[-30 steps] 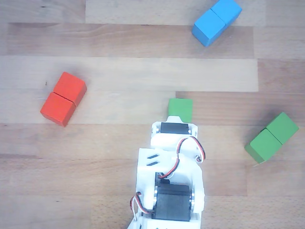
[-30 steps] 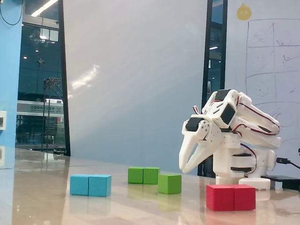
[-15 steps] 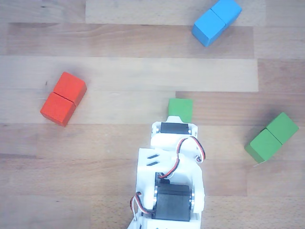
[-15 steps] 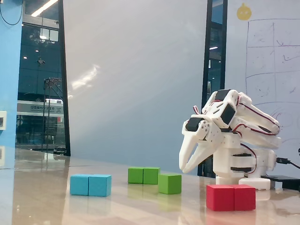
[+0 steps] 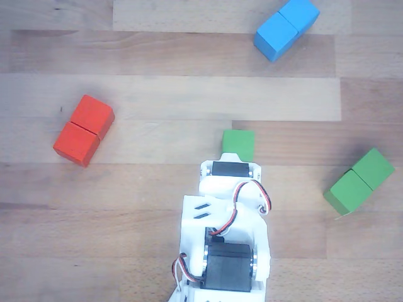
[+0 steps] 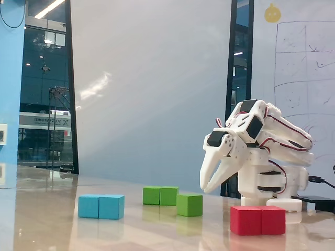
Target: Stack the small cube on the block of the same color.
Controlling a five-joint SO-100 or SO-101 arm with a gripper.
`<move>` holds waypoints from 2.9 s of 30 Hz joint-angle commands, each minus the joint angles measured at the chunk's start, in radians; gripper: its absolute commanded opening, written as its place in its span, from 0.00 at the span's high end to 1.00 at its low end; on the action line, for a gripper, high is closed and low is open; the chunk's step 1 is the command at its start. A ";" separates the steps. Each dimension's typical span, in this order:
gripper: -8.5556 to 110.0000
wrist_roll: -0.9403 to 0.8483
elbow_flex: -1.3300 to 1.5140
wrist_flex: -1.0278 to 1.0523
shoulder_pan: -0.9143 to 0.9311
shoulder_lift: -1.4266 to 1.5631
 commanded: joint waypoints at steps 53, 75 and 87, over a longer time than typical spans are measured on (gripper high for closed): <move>0.93 0.005 -0.948 0.000 -0.005 -1.141; 0.93 -0.002 -0.977 -0.057 0.005 -1.462; 0.92 -0.008 -0.973 -0.060 0.035 -1.509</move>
